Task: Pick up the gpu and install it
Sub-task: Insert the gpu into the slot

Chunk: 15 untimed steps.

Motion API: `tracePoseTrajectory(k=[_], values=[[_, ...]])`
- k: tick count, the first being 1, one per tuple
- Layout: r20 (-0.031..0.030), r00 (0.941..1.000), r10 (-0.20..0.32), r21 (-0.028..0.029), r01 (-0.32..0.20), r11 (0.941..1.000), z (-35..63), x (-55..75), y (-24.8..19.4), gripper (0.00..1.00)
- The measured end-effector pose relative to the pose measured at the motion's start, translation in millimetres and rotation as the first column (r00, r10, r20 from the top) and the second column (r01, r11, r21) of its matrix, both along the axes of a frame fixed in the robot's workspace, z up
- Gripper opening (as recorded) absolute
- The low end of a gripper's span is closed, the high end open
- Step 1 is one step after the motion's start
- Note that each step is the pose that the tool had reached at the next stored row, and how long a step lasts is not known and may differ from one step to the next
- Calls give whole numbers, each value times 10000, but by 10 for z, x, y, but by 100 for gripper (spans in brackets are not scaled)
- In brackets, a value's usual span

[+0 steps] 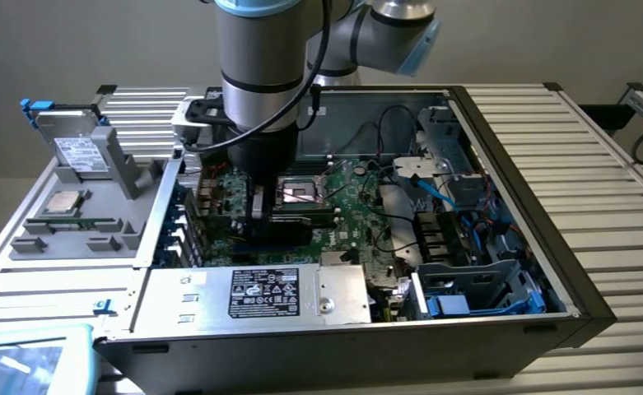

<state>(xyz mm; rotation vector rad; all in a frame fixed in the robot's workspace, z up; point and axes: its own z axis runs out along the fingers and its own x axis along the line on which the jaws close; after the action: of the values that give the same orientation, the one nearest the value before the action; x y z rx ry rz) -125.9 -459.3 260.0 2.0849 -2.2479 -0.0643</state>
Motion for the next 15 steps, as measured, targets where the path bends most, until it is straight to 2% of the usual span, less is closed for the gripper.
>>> tracePoseTrajectory(k=[15], values=[[5,10000,-1,4,1,10000,-37,-7,-1,28]])
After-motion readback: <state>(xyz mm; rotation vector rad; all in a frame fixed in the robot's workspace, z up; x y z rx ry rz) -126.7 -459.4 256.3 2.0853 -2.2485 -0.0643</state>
